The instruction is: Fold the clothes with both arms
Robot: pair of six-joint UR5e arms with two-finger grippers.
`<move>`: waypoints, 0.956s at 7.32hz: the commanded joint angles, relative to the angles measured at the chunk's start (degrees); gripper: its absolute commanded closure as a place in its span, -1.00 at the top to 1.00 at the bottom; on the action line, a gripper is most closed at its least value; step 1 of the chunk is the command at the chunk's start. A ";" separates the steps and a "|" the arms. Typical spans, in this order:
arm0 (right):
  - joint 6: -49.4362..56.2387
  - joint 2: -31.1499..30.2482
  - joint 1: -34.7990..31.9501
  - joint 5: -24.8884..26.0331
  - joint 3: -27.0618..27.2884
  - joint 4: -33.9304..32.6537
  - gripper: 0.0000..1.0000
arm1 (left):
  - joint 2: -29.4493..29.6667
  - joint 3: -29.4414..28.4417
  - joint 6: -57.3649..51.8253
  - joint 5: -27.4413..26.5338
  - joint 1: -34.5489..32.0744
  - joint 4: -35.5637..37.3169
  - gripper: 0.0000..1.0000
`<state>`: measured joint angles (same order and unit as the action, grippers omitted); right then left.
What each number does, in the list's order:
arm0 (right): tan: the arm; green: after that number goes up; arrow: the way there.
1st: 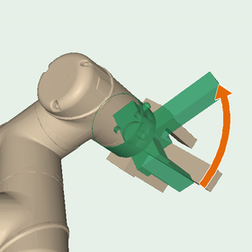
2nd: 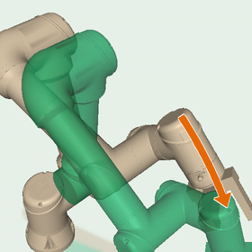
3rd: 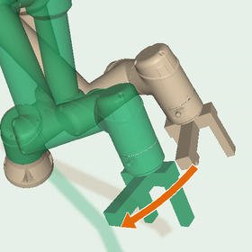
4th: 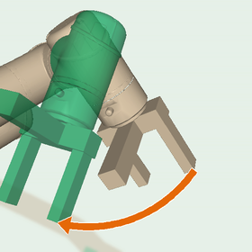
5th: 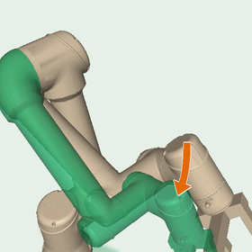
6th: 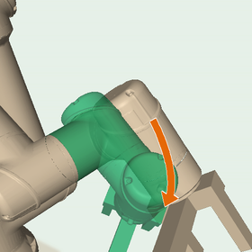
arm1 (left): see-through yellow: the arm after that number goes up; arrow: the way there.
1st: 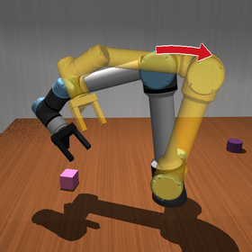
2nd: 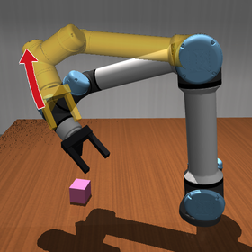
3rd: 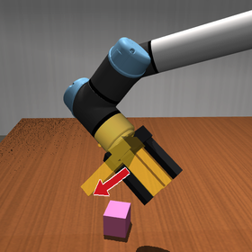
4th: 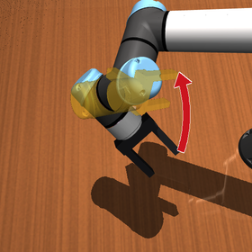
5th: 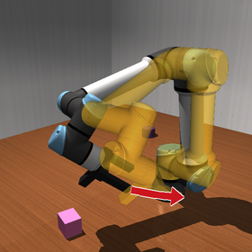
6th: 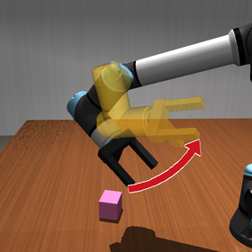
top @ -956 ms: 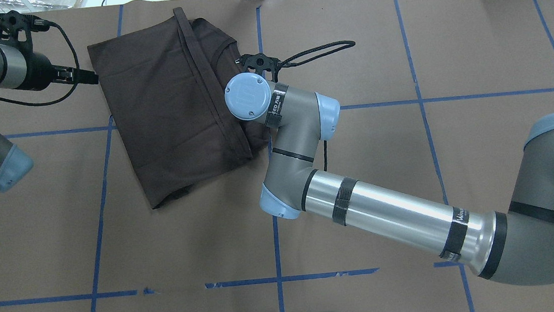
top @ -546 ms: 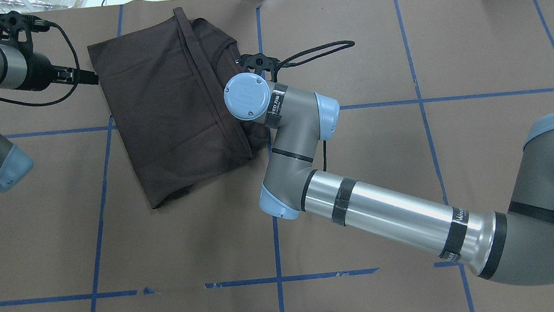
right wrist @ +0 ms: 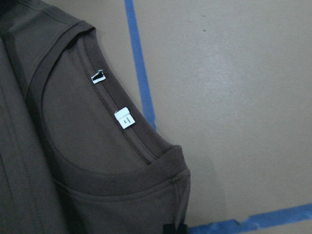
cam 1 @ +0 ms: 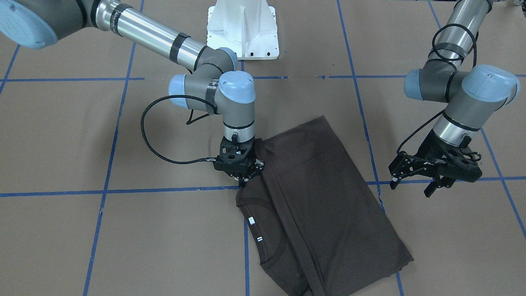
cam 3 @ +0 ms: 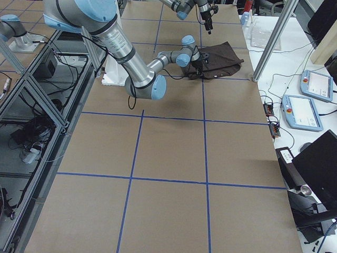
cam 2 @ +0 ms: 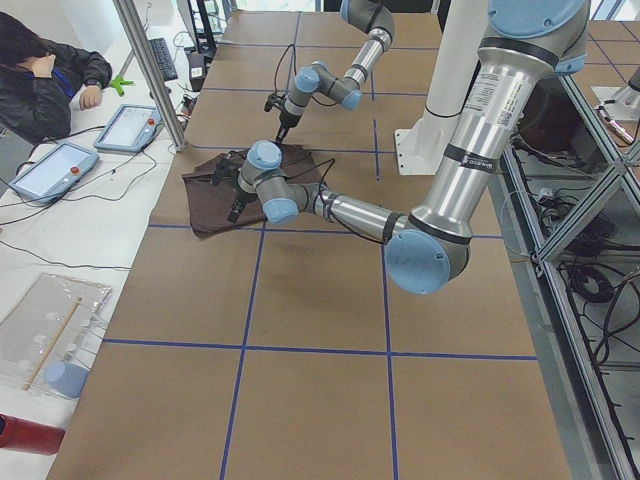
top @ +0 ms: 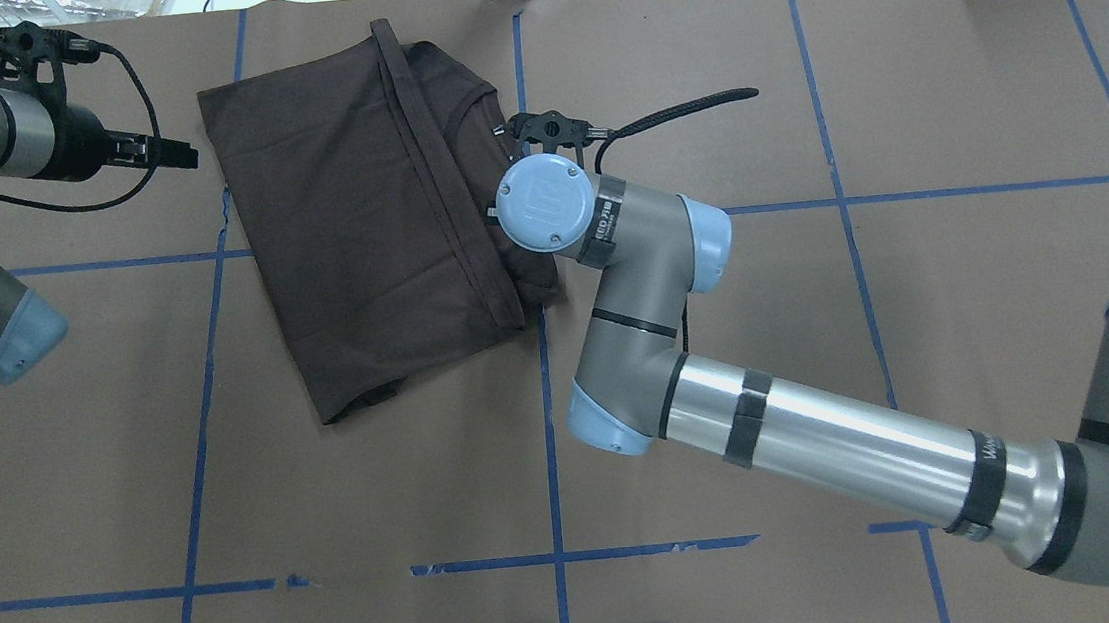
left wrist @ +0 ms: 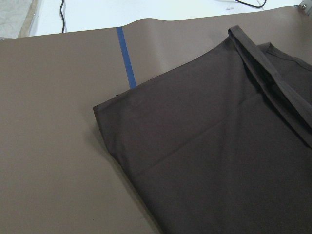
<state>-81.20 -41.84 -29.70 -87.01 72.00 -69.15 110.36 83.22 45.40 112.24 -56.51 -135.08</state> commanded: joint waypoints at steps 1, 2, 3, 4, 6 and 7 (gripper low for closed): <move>-0.09 -14.36 3.40 1.13 18.88 -2.64 -1.00 | 0.03 0.10 0.21 0.09 0.09 -0.01 1.00; -0.53 -19.98 7.60 4.88 27.75 -5.18 -1.00 | 0.12 0.10 0.21 0.09 0.09 -0.01 1.00; -0.97 -26.74 11.21 7.18 35.06 -5.38 -1.00 | 0.03 0.10 0.21 0.09 0.09 -0.01 1.00; -0.97 -32.72 13.68 8.86 40.01 -5.39 -1.00 | 0.03 0.10 0.21 0.09 0.09 -0.01 1.00; -0.97 -37.95 15.02 9.75 41.46 -4.86 -1.00 | 0.03 0.10 0.22 0.09 0.09 -0.01 1.00; -0.97 -37.97 15.37 9.58 41.55 -4.77 -1.00 | 0.12 0.10 0.21 0.17 0.18 0.08 1.00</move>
<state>-82.17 -78.41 -14.98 -77.52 112.96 -74.14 110.41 83.32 45.63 112.35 -56.40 -135.05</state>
